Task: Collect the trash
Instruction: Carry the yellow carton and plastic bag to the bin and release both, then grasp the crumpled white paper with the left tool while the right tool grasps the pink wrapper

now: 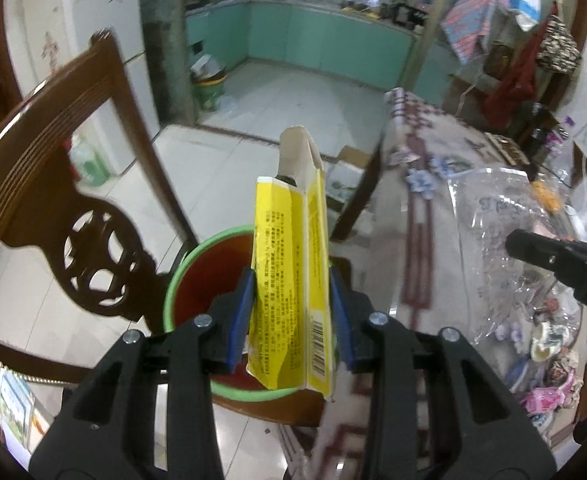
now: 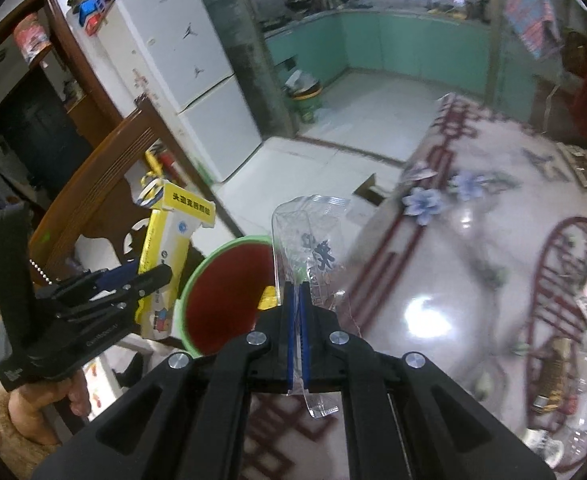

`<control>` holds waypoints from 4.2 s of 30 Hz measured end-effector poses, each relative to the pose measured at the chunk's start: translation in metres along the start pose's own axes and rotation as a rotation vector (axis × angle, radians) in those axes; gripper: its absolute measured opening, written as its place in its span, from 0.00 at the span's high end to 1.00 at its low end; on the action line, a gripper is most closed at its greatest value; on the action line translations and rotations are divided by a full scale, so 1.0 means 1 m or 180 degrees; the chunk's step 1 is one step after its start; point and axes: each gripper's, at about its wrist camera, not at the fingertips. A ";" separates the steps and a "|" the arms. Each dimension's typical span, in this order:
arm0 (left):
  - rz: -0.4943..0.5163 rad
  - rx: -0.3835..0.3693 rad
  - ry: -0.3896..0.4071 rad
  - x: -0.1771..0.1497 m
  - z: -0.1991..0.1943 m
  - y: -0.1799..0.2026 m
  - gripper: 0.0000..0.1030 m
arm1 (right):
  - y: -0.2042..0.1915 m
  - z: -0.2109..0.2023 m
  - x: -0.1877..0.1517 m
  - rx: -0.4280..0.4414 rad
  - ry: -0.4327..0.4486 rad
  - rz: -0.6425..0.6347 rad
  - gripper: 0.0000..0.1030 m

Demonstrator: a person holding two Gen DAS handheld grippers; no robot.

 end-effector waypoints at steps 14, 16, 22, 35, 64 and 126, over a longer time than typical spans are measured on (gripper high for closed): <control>-0.0274 0.0190 -0.0367 -0.017 0.045 -0.050 0.66 | -0.040 0.094 0.013 0.0298 -0.0485 -0.0142 0.96; -0.0288 0.0198 -0.0380 -0.017 0.048 -0.052 0.66 | -0.039 0.100 0.016 0.0334 -0.0477 -0.0086 0.94; -0.0293 0.0245 -0.0381 -0.014 0.055 -0.056 0.62 | -0.042 0.102 0.021 0.0340 -0.0431 -0.0133 0.88; -0.0286 0.0168 -0.0308 -0.013 0.045 -0.039 0.45 | -0.014 0.023 -0.005 0.0221 -0.0184 -0.0078 0.73; 0.0563 -0.0733 -0.0229 -0.106 -0.028 0.245 0.40 | 0.164 -0.152 -0.211 -0.0489 -0.0793 -0.0656 0.34; 0.0673 -0.1027 -0.0149 -0.115 -0.064 0.267 0.54 | 0.178 -0.183 -0.152 -0.0443 0.0235 0.0159 0.87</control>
Point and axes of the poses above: each gripper's, at about its wrist camera, not at the fingertips, and z roughly the way its jaws point, y to its right, x to its top, and after that the axes turned 1 degree about -z, right-handed
